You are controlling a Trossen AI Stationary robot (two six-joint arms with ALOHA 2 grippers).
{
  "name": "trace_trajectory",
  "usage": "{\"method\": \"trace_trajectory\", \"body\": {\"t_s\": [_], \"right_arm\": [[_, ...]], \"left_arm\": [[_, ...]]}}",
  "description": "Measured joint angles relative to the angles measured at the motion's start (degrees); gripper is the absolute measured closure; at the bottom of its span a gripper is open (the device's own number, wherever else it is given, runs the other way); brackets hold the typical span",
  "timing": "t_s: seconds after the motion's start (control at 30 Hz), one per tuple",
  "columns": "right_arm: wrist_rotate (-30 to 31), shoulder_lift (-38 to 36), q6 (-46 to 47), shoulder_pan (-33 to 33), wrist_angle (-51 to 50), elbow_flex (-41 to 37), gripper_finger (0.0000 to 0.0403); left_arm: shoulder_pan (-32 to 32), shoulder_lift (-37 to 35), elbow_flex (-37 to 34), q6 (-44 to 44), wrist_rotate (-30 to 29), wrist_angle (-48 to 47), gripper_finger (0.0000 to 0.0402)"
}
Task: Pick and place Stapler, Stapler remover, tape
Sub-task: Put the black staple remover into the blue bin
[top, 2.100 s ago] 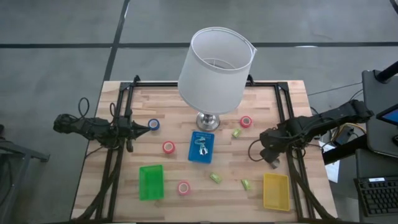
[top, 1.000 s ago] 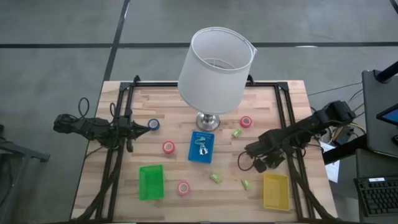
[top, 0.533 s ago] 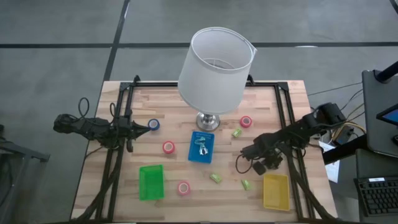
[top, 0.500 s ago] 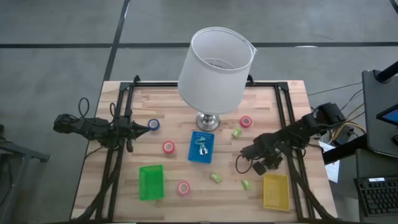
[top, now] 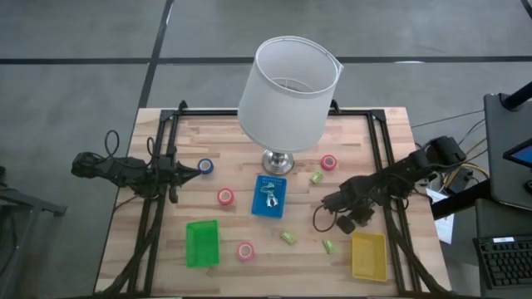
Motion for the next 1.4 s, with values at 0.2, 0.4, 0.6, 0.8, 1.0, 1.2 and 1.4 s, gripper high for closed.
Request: {"method": "trace_trajectory", "body": {"t_s": [0.2, 0.4, 0.6, 0.8, 1.0, 1.2, 1.4], "right_arm": [[8.6, -0.7, 0.0, -0.3, 0.1, 8.6, 0.0395], [20.3, 1.0, -9.4, -1.1, 3.5, 19.3, 0.0395], [24.1, 5.5, -15.1, -5.8, 8.3, 27.7, 0.0395], [25.1, 14.3, -25.6, -12.1, 8.9, 36.3, 0.0395], [22.2, 22.8, -32.1, -12.4, 8.9, 46.5, 0.0395], [20.6, 29.8, -34.4, -12.3, 8.5, 52.5, 0.0394], [14.5, 36.3, -36.4, -12.2, 8.2, 56.7, 0.0394]], "left_arm": [[0.0, 0.0, 0.0, 0.0, 0.0, 0.0, 0.0378], [0.0, 0.0, 0.0, 0.0, 0.0, 0.0, 0.0378], [0.0, 0.2, 0.0, 0.0, 0.0, -0.1, 0.0378], [0.0, 0.2, 0.0, 0.0, 0.0, -0.2, 0.0378], [0.0, 0.2, 0.0, 0.0, 0.0, -0.2, 0.0378], [0.0, 0.2, 0.0, 0.0, 0.0, -0.2, 0.0378], [0.0, 0.2, 0.0, 0.0, 0.0, -0.2, 0.0378]]}}
